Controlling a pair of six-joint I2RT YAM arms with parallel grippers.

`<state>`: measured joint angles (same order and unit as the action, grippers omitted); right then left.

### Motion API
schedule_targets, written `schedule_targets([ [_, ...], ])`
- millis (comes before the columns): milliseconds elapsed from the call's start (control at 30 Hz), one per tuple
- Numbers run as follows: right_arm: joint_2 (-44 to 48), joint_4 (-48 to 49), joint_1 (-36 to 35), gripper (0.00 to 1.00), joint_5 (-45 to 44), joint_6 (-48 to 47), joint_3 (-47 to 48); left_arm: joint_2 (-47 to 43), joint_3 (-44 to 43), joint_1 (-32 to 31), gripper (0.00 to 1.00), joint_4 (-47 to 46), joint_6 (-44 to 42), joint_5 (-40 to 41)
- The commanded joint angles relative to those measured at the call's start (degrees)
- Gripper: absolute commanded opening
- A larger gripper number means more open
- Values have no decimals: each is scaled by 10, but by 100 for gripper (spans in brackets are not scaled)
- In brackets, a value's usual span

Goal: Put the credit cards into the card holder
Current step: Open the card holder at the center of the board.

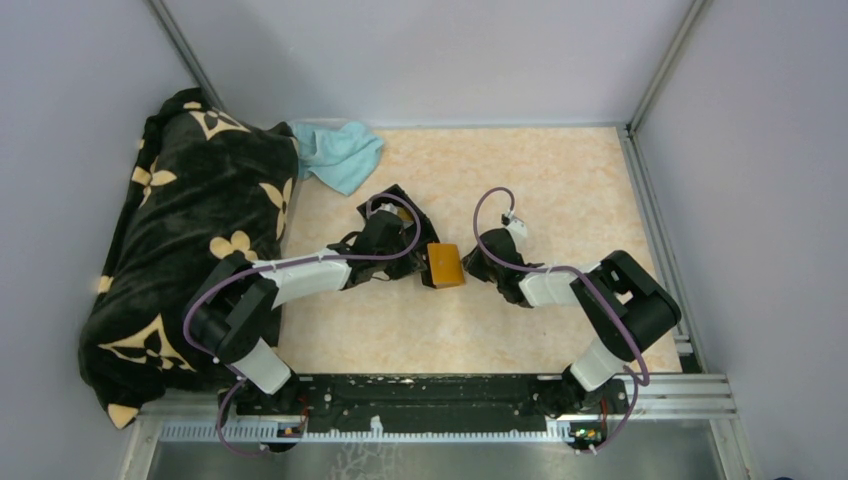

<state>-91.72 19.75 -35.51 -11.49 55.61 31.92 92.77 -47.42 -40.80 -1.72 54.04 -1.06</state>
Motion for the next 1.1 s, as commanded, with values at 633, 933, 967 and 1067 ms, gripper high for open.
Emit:
schedule_targets([
  [633,-59,-171,-14,17,24,-25,-31,-8,5,-4,0,-2,-13,1],
  [933,-62,-165,-14,17,27,-25,-35,-15,7,-4,0,1,-17,3],
  [967,-62,-165,-14,17,27,-25,-36,-16,9,-4,0,1,-17,2],
  [1067,-63,-160,-14,17,27,-23,-39,-13,10,-4,0,-3,-19,1],
])
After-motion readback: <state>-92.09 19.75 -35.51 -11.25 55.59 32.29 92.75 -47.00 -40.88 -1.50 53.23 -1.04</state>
